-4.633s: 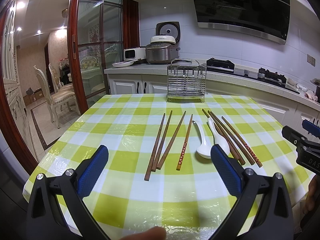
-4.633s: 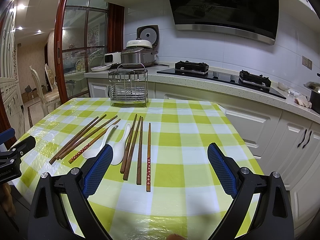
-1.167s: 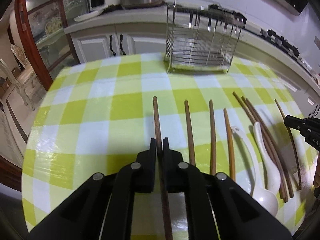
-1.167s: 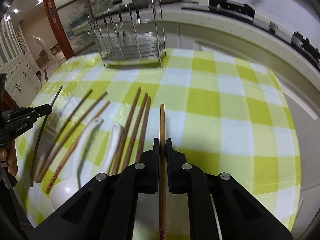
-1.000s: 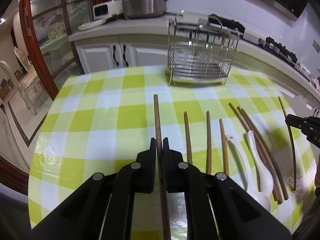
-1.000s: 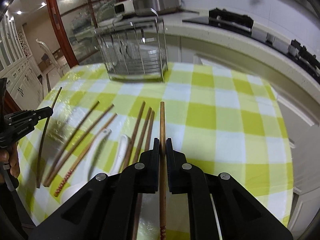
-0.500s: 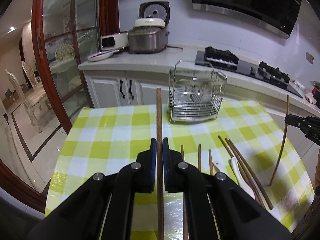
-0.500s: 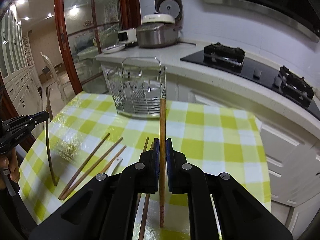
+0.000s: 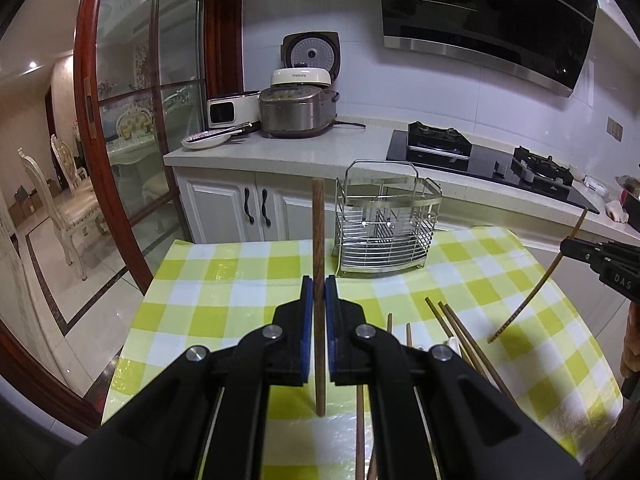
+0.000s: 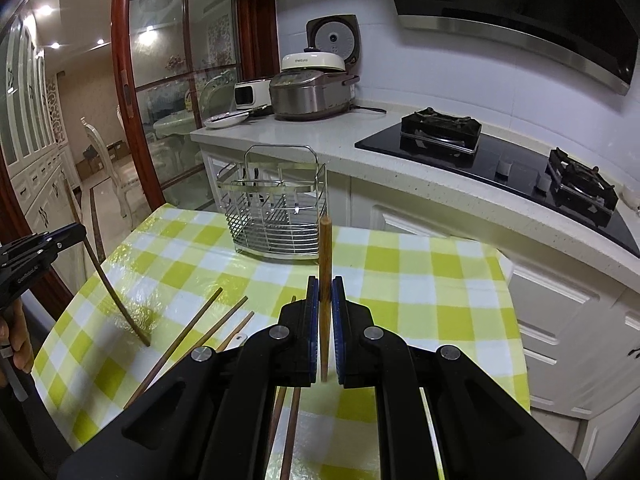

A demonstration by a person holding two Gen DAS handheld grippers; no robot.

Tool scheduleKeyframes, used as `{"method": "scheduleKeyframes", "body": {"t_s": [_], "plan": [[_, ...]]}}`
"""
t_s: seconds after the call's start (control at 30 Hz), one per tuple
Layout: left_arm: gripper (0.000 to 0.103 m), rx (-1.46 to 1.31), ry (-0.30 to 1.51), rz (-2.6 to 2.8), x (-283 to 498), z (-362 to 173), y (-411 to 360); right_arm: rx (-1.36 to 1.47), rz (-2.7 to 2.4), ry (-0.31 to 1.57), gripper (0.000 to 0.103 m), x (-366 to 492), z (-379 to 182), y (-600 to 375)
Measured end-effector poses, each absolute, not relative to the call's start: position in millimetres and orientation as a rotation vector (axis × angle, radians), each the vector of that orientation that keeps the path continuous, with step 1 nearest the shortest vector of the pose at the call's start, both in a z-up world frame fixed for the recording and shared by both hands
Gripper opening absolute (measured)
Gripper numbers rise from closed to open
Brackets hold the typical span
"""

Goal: Organize utensils
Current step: 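Lift the held chopsticks with both tools and carry them over the wire rack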

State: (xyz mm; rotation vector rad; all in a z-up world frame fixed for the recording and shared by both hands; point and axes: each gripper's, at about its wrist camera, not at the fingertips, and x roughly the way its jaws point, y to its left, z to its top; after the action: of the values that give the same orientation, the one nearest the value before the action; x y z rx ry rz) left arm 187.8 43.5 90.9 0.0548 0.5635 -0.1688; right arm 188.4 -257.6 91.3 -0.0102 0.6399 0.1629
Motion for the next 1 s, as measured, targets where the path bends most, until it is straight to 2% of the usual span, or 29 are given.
{"method": "scheduleKeyframes", "body": {"t_s": [0.43,0.77,1.0], "plan": [[0.006,0.042,0.538,-0.201,217.8,117.8,30.1,-0.023,0.144,0.604,0.009,217.0,115.8,-257.6],[0.006,0.038,0.396,-0.238,251.0,191.3,7.5,-0.057,0.146,0.457,0.009,260.0,197.4,-238.4],[0.006,0.013,0.279,-0.242,283.2,236.2,-7.3,-0.052,0.166,0.369,0.009,297.0,235.5,-220.4]]}}
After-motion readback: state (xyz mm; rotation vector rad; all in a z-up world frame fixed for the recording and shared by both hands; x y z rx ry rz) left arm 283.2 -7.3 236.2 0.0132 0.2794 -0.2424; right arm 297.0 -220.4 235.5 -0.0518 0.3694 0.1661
